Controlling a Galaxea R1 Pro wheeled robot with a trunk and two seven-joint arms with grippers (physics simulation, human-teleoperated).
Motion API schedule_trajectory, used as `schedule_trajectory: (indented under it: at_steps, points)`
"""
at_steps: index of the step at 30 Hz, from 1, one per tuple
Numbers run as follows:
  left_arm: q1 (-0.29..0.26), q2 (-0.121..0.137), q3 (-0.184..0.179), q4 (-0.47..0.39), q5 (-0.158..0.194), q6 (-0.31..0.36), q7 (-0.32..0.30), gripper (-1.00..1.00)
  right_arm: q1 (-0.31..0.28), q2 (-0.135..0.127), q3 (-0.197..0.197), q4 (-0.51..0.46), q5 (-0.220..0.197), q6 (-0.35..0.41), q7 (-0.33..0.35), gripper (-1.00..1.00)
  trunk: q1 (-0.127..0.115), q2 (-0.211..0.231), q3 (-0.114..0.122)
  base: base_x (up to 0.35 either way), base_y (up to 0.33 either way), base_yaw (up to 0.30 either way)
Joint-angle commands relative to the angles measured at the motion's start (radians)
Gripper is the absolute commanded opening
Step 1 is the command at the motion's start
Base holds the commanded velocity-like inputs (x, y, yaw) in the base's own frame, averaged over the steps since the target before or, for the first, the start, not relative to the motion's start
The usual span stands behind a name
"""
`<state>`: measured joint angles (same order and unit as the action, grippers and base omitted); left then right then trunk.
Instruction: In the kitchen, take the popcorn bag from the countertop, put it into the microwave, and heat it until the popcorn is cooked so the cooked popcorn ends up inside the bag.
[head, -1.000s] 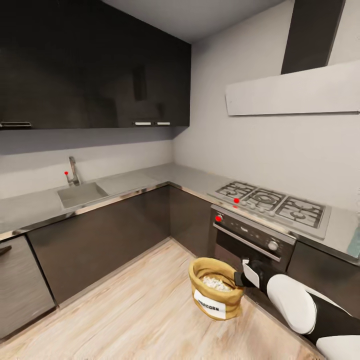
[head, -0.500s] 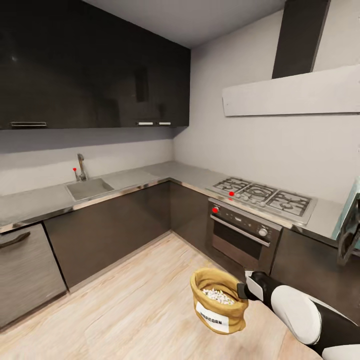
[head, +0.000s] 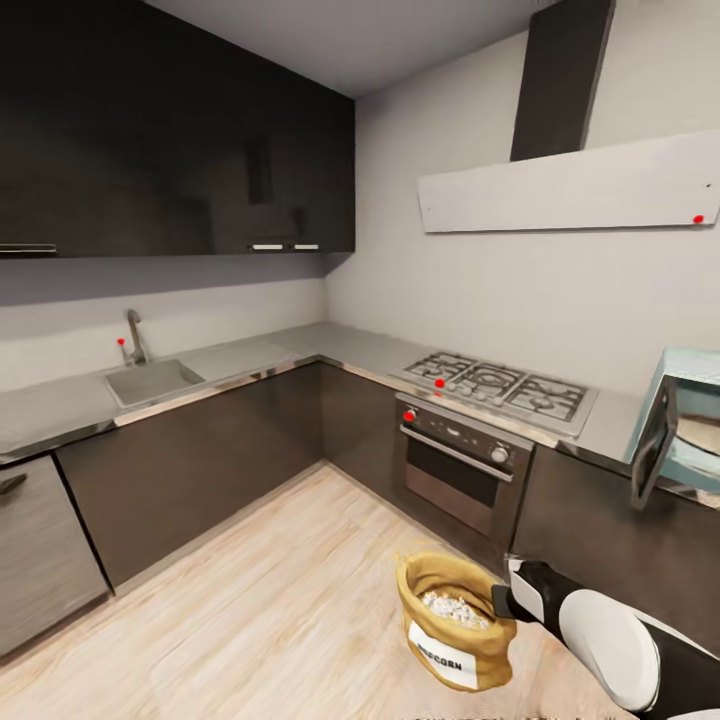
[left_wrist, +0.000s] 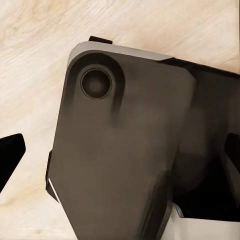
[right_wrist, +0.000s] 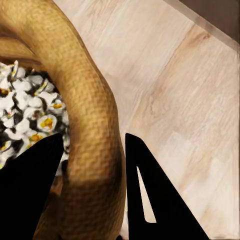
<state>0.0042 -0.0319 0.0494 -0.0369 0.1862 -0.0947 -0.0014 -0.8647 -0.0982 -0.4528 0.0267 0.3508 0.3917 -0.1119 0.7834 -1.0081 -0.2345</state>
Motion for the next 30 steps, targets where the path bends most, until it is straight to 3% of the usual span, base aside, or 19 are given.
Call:
schedule_trajectory:
  at_steps: [1,7,23,26,30]
  points:
    - [0.0,0.0,0.004,-0.001,0.004,-0.001,0.0,1.0,0.003,-0.004,-0.01,0.002,0.008,-0.002,-0.001,-1.0,0.0,-0.001,-0.001,0.0,0.0,-0.256]
    - [0.0,0.0,0.004,-0.001,0.004,-0.002,0.0,1.0,0.007,-0.028,-0.014,0.001,0.01,-0.004,0.007,-1.0,0.0,-0.001,-0.001,0.0,0.0,-0.257]
    - [0.0,0.0,0.003,-0.001,0.004,-0.002,0.0,1.0,0.008,-0.034,-0.019,-0.005,0.01,-0.005,-0.007,-1.0,0.0,-0.001,-0.001,0.0,0.0,-0.261]
    - [0.0,-0.001,0.003,-0.001,0.003,-0.002,0.0,1.0,0.008,-0.064,-0.02,-0.007,0.011,-0.005,0.002,-1.0,0.0,-0.001,-0.001,0.0,0.0,-0.27]
    - [0.0,0.0,0.003,-0.001,0.003,-0.001,0.0,1.0,0.008,-0.076,-0.024,-0.015,0.011,-0.005,0.003,-1.0,0.0,-0.001,-0.001,0.0,0.0,-0.284]
